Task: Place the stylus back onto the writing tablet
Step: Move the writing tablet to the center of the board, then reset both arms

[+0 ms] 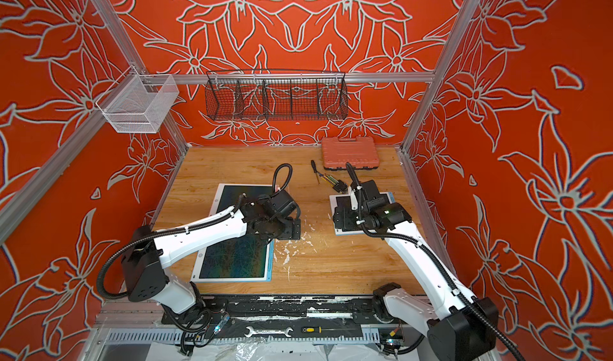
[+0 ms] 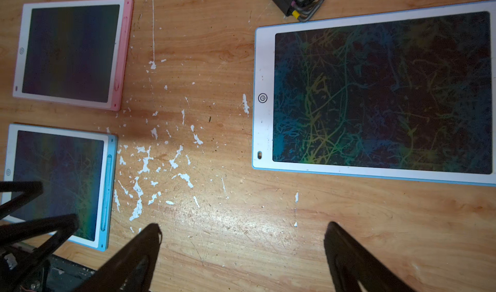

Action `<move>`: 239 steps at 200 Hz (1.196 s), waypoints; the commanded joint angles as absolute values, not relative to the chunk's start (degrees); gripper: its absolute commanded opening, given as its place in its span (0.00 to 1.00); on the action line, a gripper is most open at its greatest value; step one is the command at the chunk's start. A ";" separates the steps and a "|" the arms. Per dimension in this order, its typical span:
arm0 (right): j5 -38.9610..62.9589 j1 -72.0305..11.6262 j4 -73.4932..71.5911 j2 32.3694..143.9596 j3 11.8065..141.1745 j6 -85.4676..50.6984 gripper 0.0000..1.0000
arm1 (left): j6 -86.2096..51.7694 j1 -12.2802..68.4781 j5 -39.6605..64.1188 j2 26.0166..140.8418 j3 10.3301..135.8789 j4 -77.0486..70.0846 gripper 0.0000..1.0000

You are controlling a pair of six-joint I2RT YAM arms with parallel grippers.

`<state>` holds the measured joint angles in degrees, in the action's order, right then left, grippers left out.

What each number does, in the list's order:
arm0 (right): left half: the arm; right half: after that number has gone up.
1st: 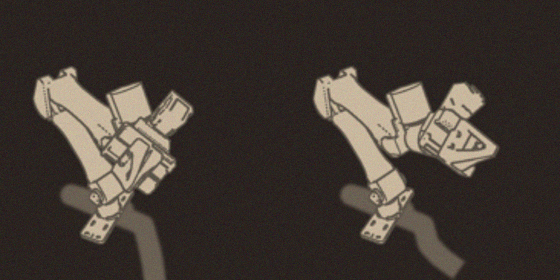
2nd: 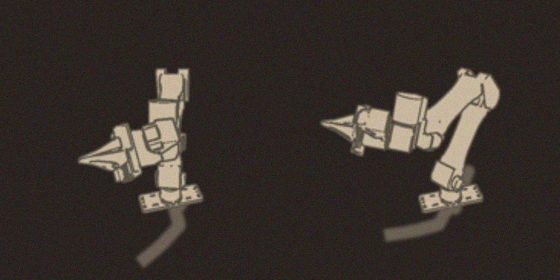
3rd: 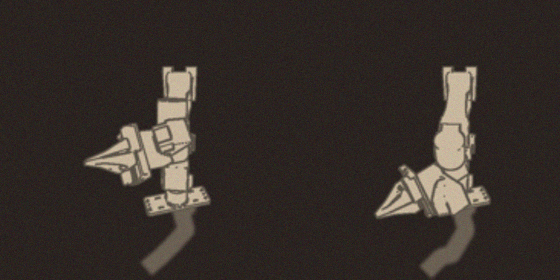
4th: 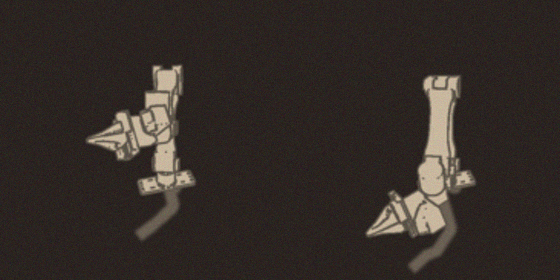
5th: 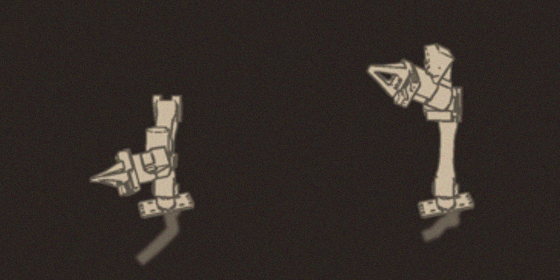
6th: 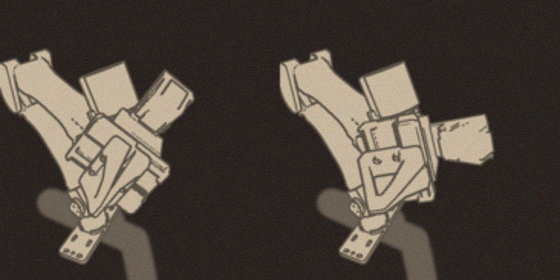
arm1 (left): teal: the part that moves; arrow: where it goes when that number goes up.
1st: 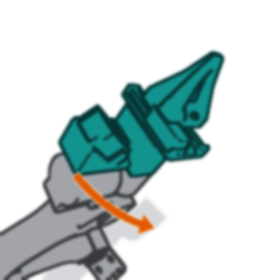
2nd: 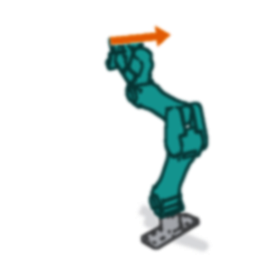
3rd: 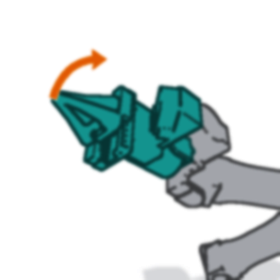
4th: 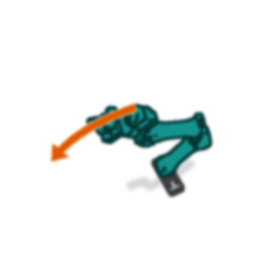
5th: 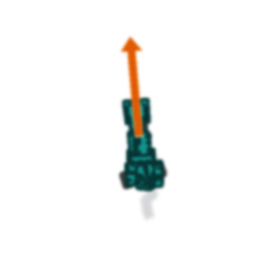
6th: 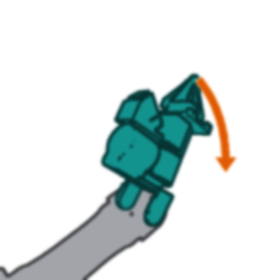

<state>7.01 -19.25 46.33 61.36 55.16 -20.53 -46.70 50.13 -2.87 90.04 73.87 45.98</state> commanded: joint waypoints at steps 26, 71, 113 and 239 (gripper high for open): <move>0.61 -18.18 40.37 59.82 50.96 -25.33 0.97 | -41.92 40.83 -0.58 77.34 66.06 46.15 0.97; -9.96 -17.28 36.67 55.86 46.20 -26.77 0.97 | -37.41 30.18 -1.66 63.86 57.47 44.57 0.97; -22.34 -16.36 27.41 46.63 37.19 -29.18 0.97 | -38.41 24.58 -13.74 57.08 51.56 45.23 0.97; -27.63 -12.32 -10.72 57.88 25.30 -9.36 0.97 | -19.62 13.23 -31.95 49.84 35.35 26.09 0.97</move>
<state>-28.42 -13.80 0.21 53.91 25.17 -15.66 -25.02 14.79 -27.59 48.27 37.65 32.67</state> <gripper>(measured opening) 0.970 0.973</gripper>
